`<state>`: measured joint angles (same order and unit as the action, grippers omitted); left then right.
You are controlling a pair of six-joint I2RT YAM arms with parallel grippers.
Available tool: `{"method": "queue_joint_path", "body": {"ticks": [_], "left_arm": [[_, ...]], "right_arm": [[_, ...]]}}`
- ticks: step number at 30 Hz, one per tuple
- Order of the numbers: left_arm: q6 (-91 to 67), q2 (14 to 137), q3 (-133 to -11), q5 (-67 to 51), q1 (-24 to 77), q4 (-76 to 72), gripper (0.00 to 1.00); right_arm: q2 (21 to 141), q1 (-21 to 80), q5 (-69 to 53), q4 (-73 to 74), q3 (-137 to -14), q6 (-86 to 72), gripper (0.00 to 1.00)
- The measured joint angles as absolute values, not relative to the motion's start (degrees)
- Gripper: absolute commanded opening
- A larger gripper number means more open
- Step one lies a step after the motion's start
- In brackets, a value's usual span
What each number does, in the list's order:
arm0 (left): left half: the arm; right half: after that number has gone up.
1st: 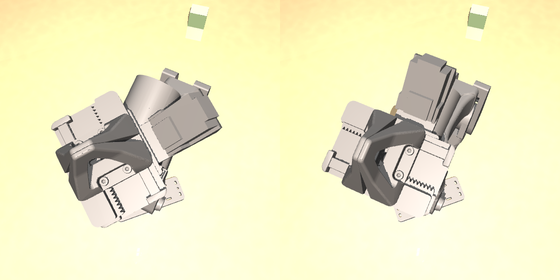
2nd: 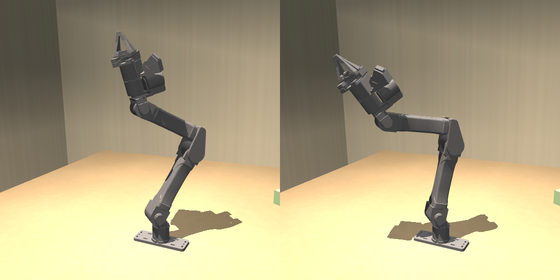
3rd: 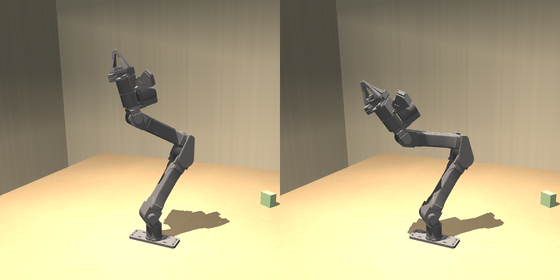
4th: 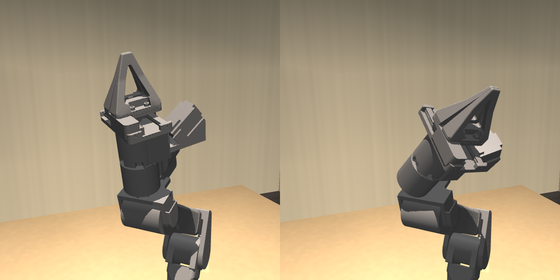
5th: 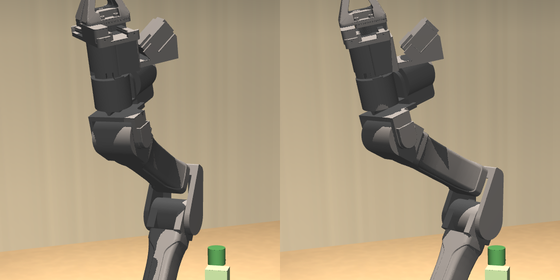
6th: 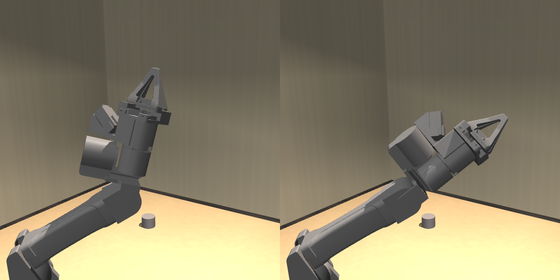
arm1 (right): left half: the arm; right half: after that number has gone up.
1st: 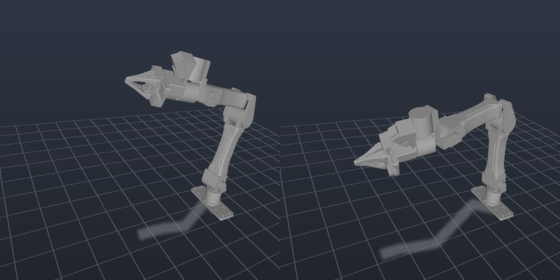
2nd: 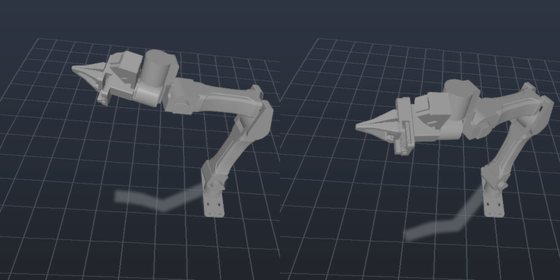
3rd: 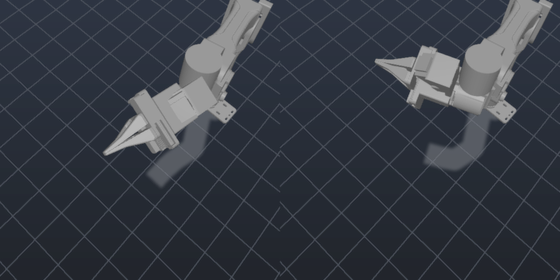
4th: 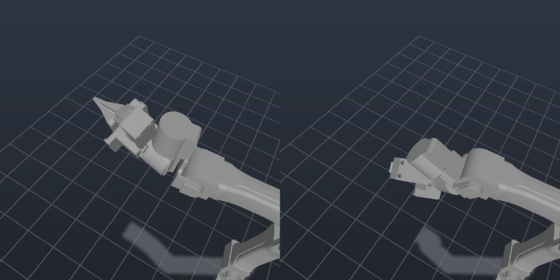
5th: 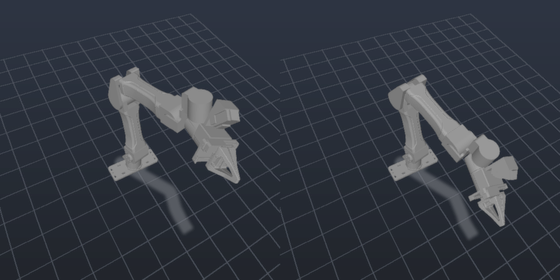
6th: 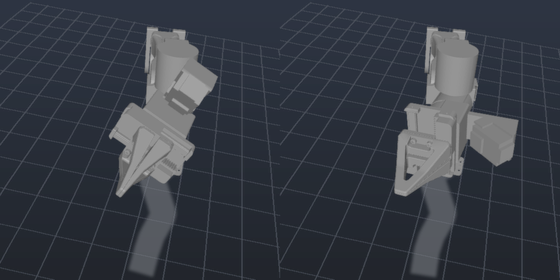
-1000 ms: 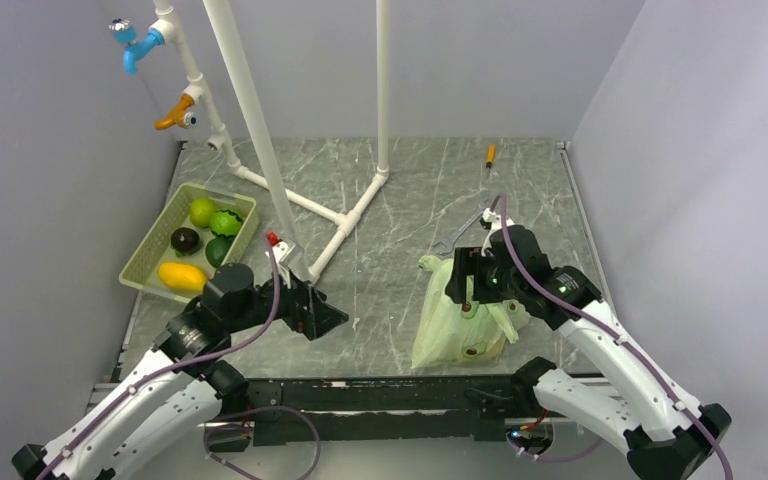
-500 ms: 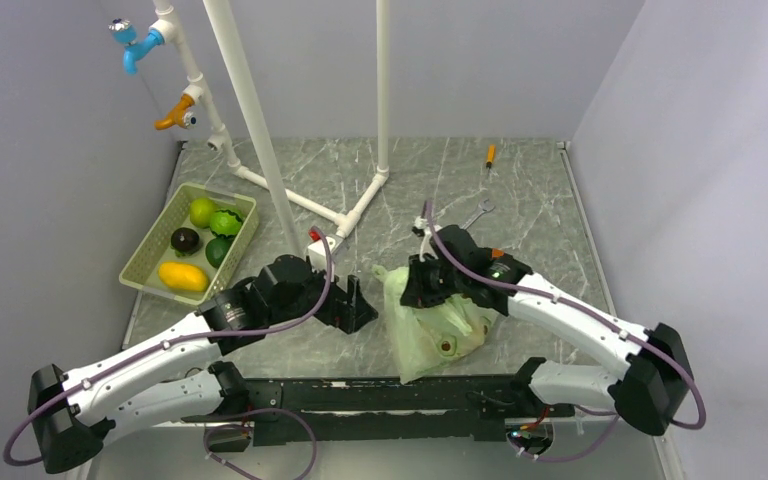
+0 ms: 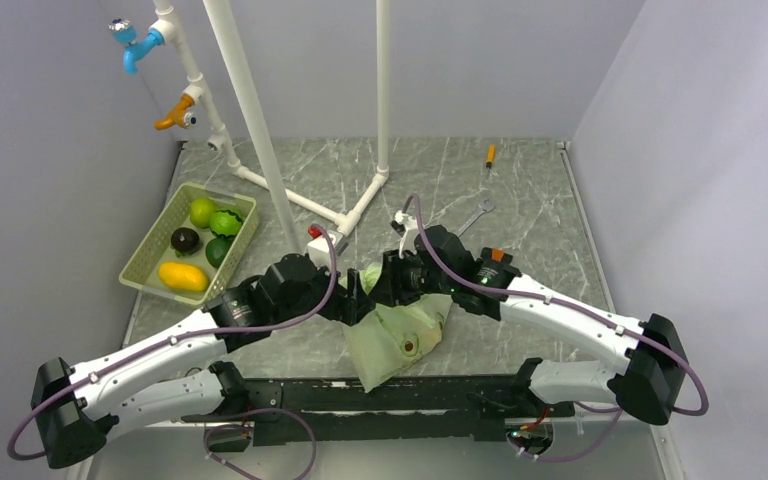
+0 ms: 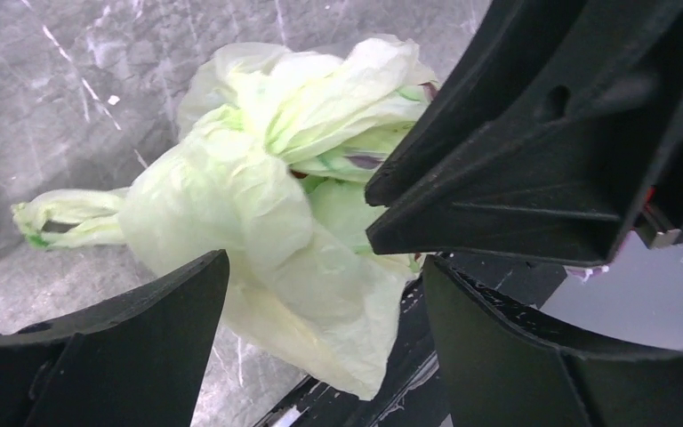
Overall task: Take the fake fruits out of the plastic bag
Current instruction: Move the plastic bag to the center of the board, then untie the plastic bag at the center of the board.
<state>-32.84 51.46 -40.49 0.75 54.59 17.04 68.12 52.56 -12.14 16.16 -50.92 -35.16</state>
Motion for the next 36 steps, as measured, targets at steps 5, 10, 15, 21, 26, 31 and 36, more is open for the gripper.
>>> {"method": "queue_joint_path", "body": {"ticks": [5, 10, 15, 21, 26, 31, 36], "left_arm": [[-33.6, 53.8, -42.3, 3.7, 54.6, 19.1, 0.85], [-34.3, 56.9, -44.9, 7.7, 54.6, 22.2, 0.83], [-35.5, 57.6, -44.9, 10.3, 54.6, 23.3, 0.68], [-36.5, 59.8, -44.9, 11.8, 54.6, 23.6, 0.4], [-37.6, 59.6, -44.8, 11.7, 54.6, 23.4, 0.21], [-38.7, 57.2, -43.6, 11.2, 54.6, 23.0, 0.05], [-39.7, 56.9, -43.6, 11.3, 54.6, 23.0, 0.0]], "right_arm": [[66.5, 52.6, -9.8, 17.9, -50.9, -34.0, 0.42], [61.4, 52.6, -4.3, 21.1, -51.0, -31.1, 0.48], [62.7, 52.5, 0.4, 23.9, -54.4, -27.4, 0.53], [68.5, 52.6, 1.0, 23.9, -56.9, -24.5, 0.62], [70.3, 52.8, 1.0, 22.7, -56.3, -23.5, 0.63], [70.8, 53.7, 2.9, 21.4, -55.5, -23.1, 0.62], [70.8, 54.1, 7.4, 20.3, -53.7, -23.1, 0.61]]}}
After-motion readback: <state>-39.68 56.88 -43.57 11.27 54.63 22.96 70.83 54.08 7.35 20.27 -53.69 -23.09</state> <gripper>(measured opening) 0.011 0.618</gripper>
